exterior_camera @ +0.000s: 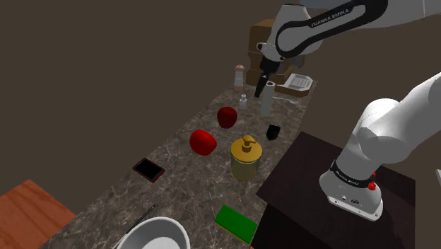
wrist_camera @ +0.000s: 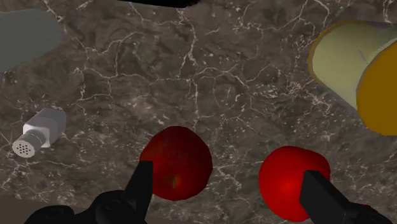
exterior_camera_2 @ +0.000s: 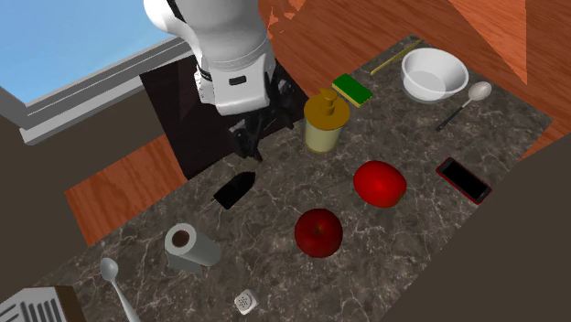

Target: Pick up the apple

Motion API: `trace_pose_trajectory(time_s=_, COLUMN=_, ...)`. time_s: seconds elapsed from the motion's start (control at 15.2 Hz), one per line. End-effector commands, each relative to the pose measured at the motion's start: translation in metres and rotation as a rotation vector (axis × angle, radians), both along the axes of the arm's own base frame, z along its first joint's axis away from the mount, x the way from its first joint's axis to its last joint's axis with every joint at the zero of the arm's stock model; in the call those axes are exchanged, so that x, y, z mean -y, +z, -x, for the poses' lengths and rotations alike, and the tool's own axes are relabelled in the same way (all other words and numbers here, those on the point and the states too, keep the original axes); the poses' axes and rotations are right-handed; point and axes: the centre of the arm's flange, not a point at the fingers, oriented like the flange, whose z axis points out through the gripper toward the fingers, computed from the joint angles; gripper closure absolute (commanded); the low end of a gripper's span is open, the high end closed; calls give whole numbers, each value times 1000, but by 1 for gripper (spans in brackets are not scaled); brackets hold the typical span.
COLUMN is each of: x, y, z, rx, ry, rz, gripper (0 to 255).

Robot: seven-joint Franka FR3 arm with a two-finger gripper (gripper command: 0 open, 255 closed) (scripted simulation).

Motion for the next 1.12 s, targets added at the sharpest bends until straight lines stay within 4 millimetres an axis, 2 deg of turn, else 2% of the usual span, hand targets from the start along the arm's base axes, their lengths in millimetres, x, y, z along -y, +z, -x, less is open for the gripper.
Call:
trace_pose_trajectory(time_s=0.0, x=-1, y=-19, z=-15, rx=33, ry=27, rz=2, gripper=0)
trace_pose_trajectory(time_s=0.79, x=-8, y=-114, z=-125, rx=204, ry=188, rz=4, gripper=0)
trace_pose_trajectory(time_s=1.06, x=-9, y=-133, z=-130, rx=212, ry=195, rz=4, gripper=0)
